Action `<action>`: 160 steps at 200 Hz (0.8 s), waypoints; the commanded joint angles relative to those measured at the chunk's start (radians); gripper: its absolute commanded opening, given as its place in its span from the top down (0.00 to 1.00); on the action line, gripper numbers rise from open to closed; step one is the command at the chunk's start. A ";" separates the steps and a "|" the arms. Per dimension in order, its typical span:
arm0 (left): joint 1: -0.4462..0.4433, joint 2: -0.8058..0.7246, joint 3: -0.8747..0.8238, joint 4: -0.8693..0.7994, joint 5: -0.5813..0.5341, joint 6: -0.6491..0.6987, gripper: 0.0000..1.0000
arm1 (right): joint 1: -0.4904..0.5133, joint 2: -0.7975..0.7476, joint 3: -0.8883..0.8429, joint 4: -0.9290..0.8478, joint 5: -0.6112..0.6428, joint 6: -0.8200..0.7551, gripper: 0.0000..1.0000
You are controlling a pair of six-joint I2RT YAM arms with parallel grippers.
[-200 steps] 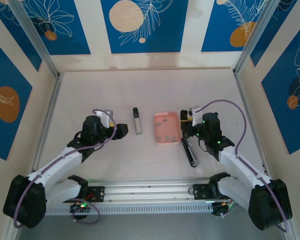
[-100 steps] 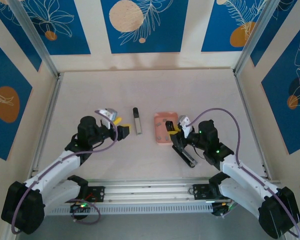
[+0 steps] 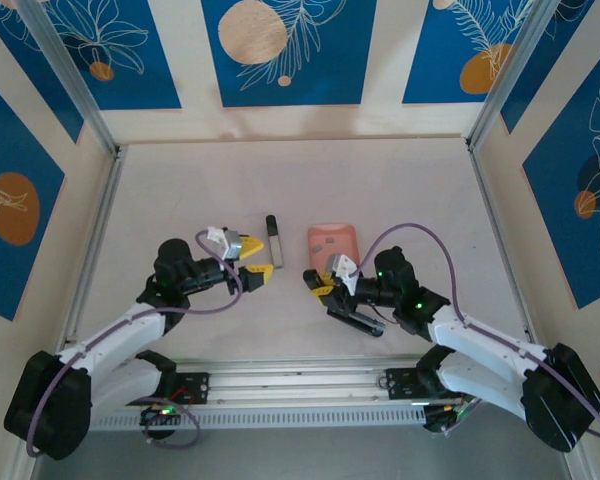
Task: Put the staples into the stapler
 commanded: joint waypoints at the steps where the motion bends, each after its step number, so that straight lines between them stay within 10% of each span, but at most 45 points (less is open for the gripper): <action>1: -0.031 0.006 -0.004 0.068 0.112 0.072 0.32 | 0.037 0.056 0.027 0.160 -0.061 0.016 0.91; 160: -0.157 0.108 0.033 -0.034 0.157 0.187 0.50 | 0.145 0.346 0.153 0.369 -0.151 0.053 0.91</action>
